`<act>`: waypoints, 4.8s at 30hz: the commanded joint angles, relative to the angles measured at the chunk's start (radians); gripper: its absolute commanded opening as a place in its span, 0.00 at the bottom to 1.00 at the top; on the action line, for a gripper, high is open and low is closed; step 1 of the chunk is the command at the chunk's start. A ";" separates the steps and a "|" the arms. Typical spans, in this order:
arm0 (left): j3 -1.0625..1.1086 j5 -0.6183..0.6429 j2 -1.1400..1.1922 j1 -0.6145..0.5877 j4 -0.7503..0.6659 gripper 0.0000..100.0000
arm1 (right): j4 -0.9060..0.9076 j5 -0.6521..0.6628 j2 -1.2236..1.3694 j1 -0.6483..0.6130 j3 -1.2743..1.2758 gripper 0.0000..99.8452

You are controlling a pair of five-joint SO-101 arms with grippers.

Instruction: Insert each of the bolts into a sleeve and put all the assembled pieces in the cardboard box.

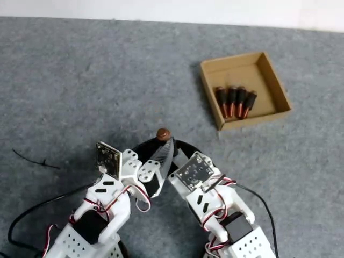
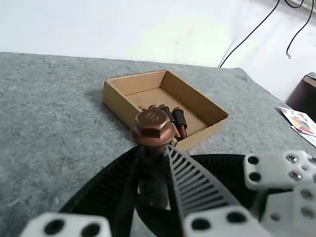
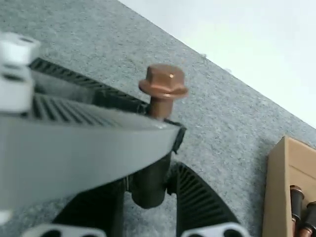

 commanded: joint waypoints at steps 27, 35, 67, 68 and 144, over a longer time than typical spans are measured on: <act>-0.061 0.212 -0.002 -0.398 0.034 0.37 | -0.031 0.009 -0.018 0.136 0.136 0.00; -0.051 0.118 -0.001 -0.380 0.035 0.23 | -0.059 0.009 -0.018 0.254 0.137 0.00; 0.018 -0.212 0.005 -0.521 0.035 0.01 | -0.157 0.008 -0.002 0.452 0.091 0.00; 0.018 -0.212 0.005 -0.521 0.035 0.01 | -0.171 0.005 0.018 0.452 0.087 0.00; 0.018 -0.215 0.005 -0.521 0.037 0.01 | -0.730 -0.259 0.984 0.467 -0.321 0.21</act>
